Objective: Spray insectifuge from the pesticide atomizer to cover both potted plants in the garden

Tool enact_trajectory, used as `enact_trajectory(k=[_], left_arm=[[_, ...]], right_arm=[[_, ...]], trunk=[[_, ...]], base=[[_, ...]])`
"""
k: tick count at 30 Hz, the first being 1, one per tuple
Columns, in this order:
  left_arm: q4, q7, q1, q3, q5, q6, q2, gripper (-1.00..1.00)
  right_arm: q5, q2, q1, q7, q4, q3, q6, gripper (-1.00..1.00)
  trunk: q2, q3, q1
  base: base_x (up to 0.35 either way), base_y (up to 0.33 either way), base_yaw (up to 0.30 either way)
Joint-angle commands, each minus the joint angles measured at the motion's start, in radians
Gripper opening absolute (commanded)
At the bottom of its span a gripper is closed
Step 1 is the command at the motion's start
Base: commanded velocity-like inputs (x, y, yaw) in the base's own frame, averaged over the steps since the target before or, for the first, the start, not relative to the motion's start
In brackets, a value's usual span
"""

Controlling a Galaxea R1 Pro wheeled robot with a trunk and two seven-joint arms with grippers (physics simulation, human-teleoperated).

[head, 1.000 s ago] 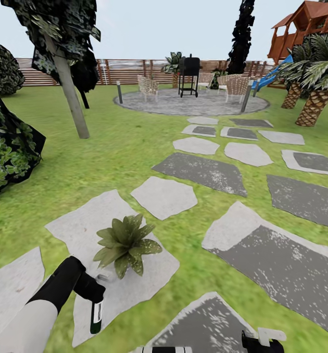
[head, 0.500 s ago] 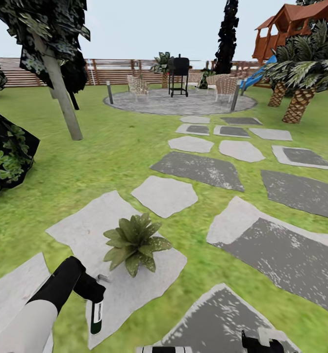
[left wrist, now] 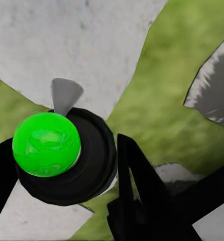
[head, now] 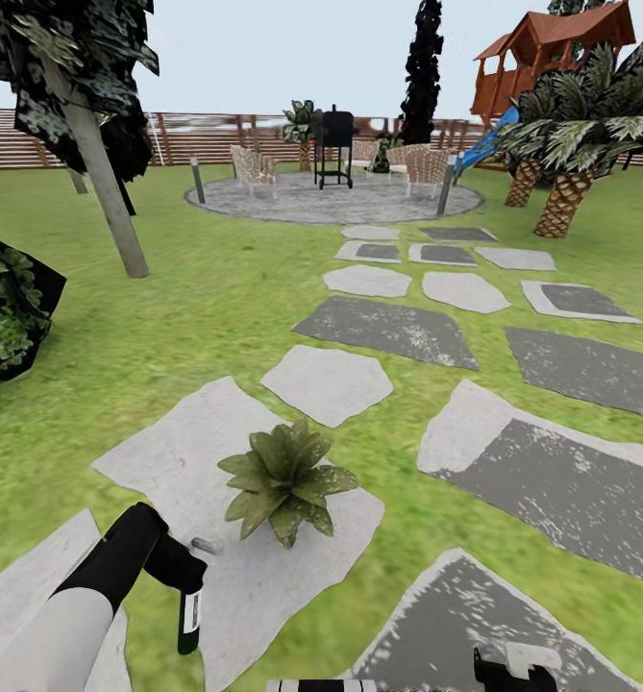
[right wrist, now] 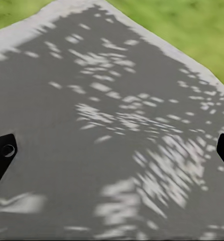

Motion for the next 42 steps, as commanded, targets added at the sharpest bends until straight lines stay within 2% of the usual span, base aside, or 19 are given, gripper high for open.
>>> enact_trajectory(k=[1,16,17,20,24,29,42], left_arm=[[-0.001,-0.009,0.0,0.004,-0.007,0.005,-0.001,-1.0],[-0.005,-0.008,0.007,0.003,-0.008,-0.001,0.001,-1.0],[-0.008,-0.008,0.013,0.003,-0.009,-0.009,0.001,-1.0],[-0.011,-0.006,0.027,0.002,-0.011,-0.099,0.001,-1.0],[-0.01,-0.006,0.03,0.004,-0.012,-0.139,0.001,-1.0],[-0.011,-0.01,0.031,0.006,-0.011,-0.141,0.007,-1.0],[-0.013,-0.014,0.032,0.012,-0.009,-0.14,0.006,-1.0]], right_arm=[[0.011,0.0,-0.001,-0.005,0.002,-0.006,-0.003,1.0],[0.011,0.0,-0.001,-0.004,0.002,-0.006,-0.003,1.0],[0.011,0.0,-0.001,-0.004,0.002,-0.006,-0.003,1.0],[0.011,0.0,-0.001,-0.004,0.002,-0.006,-0.003,1.0],[0.011,0.0,-0.001,-0.004,0.002,-0.006,-0.003,1.0],[0.011,0.0,-0.001,-0.005,0.002,-0.006,-0.003,1.0],[0.011,0.001,-0.001,-0.005,0.002,-0.006,-0.003,1.0]], trunk=[[0.0,-0.001,0.0],[0.0,0.011,0.0],[0.0,0.012,0.0],[0.0,0.015,0.0],[0.0,0.019,0.0],[0.0,0.024,0.0],[0.0,0.024,0.0]], base=[[0.0,0.302,-0.236],[-0.101,0.218,-0.257],[-0.04,0.051,-0.252],[-0.013,0.017,-0.251],[-0.002,0.003,-0.25],[0.0,0.115,-0.201],[0.033,0.294,-0.01]])
